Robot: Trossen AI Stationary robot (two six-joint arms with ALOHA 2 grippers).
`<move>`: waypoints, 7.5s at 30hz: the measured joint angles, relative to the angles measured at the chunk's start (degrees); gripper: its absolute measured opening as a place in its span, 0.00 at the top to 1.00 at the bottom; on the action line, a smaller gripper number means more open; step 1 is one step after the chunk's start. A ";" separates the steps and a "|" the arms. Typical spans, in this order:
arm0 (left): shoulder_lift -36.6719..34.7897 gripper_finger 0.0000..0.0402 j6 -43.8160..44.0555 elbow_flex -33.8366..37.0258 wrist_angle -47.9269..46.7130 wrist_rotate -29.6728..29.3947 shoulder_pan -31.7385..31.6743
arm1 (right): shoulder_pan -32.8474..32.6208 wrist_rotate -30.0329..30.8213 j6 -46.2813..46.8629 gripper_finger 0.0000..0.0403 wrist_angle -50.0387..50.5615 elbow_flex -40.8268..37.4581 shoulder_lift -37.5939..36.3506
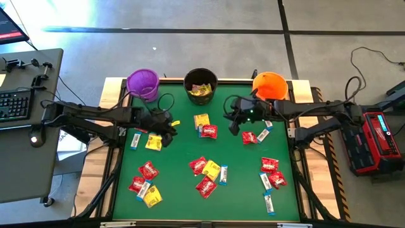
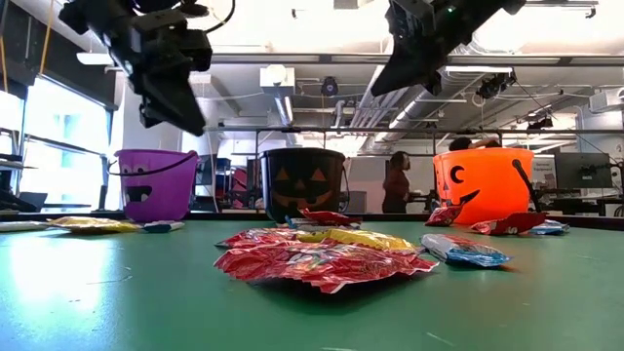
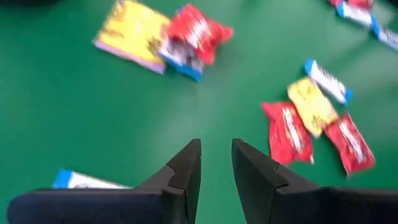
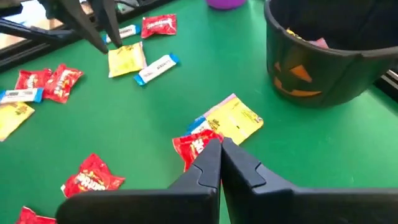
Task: Sort candy by brand, put in halloween buckets
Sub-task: Put the yellow candy pack into the black bucket
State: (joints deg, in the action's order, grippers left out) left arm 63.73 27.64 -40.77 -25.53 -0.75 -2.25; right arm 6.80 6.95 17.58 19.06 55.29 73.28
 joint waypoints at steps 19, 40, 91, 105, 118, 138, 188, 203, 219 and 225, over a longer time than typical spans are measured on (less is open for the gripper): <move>0.02 0.73 11.00 0.00 -21.37 -4.69 12.25 | -0.12 -0.01 -1.11 1.00 0.36 0.01 0.11; 15.12 0.52 39.94 0.00 -25.06 -5.80 12.01 | -0.13 -0.03 -1.09 1.00 0.36 0.02 0.13; 8.78 1.00 11.06 -14.97 -20.84 -2.90 -5.14 | -0.08 0.47 -1.24 1.00 -0.52 0.02 0.15; 17.45 1.00 -7.43 -30.77 -13.89 -1.60 -22.79 | -0.08 1.70 -1.09 1.00 -0.49 0.02 0.15; 37.03 1.00 -18.22 -49.04 -14.05 1.67 -28.18 | -0.08 3.37 -0.01 1.00 -0.52 0.02 0.15; 45.26 0.94 -24.89 -54.34 -14.14 2.05 -29.68 | -0.10 5.54 1.82 1.00 -0.52 0.02 0.15; 15.81 1.00 -16.94 -18.94 24.53 -1.37 -13.50 | -9.23 0.80 16.11 1.00 -4.26 -13.35 -0.94; 0.01 1.00 -12.67 -0.40 27.24 -4.48 -11.23 | -19.72 -4.01 30.37 0.86 4.12 -13.29 -1.76; -1.62 1.00 -15.42 1.75 26.18 -4.32 -11.18 | -24.54 -3.90 27.63 0.55 -21.34 -4.96 20.34; -1.62 1.00 -17.31 1.75 23.61 -4.29 -11.18 | -23.42 -3.95 26.36 0.55 -13.91 6.26 31.67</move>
State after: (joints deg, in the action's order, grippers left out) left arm 62.11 10.33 -39.03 -1.92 -5.04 -13.43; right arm -16.61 3.00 43.94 5.15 61.55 104.94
